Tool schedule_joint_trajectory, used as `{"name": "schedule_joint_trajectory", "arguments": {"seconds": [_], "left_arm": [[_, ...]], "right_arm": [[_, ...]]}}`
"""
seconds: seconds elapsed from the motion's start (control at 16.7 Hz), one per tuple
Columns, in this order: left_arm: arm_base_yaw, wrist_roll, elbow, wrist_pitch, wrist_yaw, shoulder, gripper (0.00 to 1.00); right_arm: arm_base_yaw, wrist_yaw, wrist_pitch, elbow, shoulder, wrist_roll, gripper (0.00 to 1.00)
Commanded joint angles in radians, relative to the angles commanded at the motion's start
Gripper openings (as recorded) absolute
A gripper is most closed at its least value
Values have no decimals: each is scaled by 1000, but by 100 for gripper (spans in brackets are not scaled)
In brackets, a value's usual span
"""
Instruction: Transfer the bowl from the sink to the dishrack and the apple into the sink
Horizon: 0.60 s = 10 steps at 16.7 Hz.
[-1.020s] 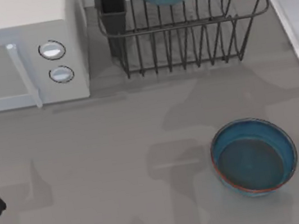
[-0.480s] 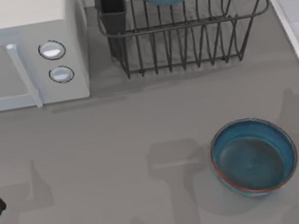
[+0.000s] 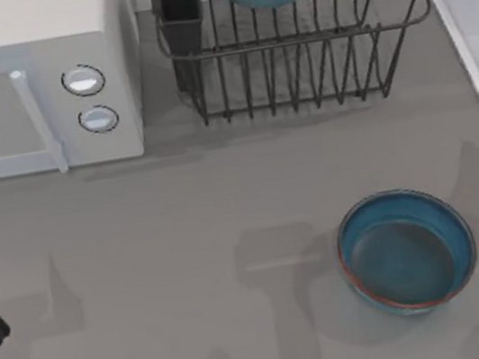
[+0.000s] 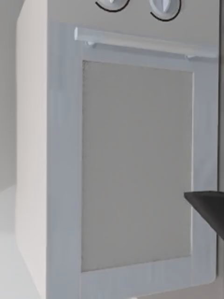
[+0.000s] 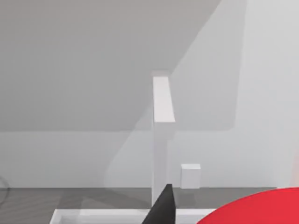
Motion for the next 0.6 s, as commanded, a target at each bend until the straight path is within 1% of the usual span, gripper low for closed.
{"name": "schedule_joint_trajectory", "arguments": {"seconds": [0.18, 0.6], "left_arm": [[0, 0, 0, 0, 0, 0, 100], [0, 0, 0, 0, 0, 0, 100]], "right_arm": [[-4, -4, 133, -15, 130, 0, 0], [-5, 0, 650, -72, 543, -6, 0]]}}
